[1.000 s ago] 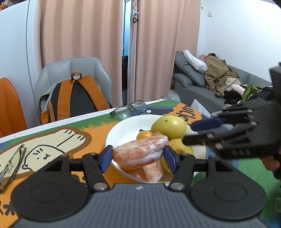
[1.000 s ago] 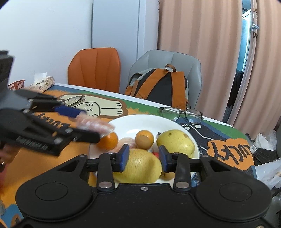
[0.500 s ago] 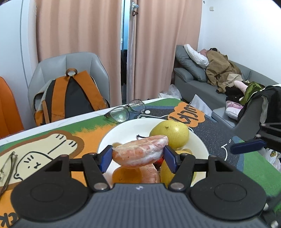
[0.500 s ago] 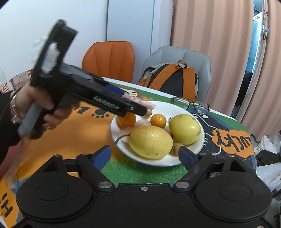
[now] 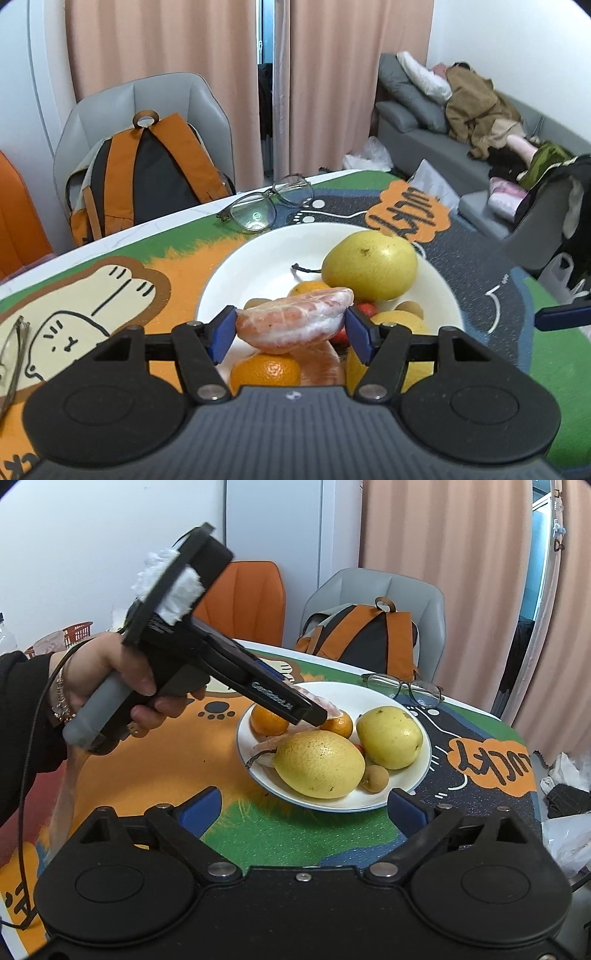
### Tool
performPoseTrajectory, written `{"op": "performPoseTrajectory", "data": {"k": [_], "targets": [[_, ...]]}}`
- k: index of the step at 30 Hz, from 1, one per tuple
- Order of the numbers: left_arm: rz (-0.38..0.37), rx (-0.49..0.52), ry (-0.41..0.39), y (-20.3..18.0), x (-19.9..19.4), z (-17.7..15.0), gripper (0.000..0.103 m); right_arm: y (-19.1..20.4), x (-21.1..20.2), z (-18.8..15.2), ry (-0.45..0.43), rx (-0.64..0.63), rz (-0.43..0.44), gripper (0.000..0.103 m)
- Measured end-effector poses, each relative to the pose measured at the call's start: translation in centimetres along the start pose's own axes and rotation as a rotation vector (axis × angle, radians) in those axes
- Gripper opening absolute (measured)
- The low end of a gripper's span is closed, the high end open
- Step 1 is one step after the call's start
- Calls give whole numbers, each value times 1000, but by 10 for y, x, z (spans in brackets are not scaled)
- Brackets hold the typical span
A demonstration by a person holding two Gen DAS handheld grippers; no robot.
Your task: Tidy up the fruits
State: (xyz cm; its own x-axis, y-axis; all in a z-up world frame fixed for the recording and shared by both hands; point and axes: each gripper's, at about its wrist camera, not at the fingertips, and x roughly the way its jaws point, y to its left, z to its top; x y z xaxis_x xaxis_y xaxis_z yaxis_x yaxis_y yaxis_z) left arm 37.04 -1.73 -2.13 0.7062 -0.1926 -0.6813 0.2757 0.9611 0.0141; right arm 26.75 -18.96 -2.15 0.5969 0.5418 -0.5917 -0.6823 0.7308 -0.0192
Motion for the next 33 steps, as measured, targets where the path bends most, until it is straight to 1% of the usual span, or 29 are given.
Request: {"op": "performPoseTrajectory", "data": {"k": [7,11,14,16,20,22,24,26,28,33], "targets": [[29,-1,14,-1,6,2,64,3,2,-1,10,-13,5,98],[40,17,14,-3,6,2,65,5,2,-1,10,-17,12,99],[42,25,13,-5,5,2,67,6,2,-1,11,-18,13,103],[46,36,10,-7,5,2,72,7,3,-1,13,-18,17,103],[67,67,-17,-12,1,-1,78,9,3,-3,11,-18,10,103],[75,74,-36,-13,-3,-3,86,9,3,-5,10,-18,5,103],[75,68,-44,-14,-6,-4,89,8,3,-7,11,-14,3,103],[73,52,-50,-13,-10,-5,91,8,2,-9,10,-4,3,103],[78,38,-60,-12,-14,-6,96,7,0,-11,7,8,-1,103],[105,19,-97,-11,-25,-10,98,6,-3,-15,-7,38,-12,103]]}}
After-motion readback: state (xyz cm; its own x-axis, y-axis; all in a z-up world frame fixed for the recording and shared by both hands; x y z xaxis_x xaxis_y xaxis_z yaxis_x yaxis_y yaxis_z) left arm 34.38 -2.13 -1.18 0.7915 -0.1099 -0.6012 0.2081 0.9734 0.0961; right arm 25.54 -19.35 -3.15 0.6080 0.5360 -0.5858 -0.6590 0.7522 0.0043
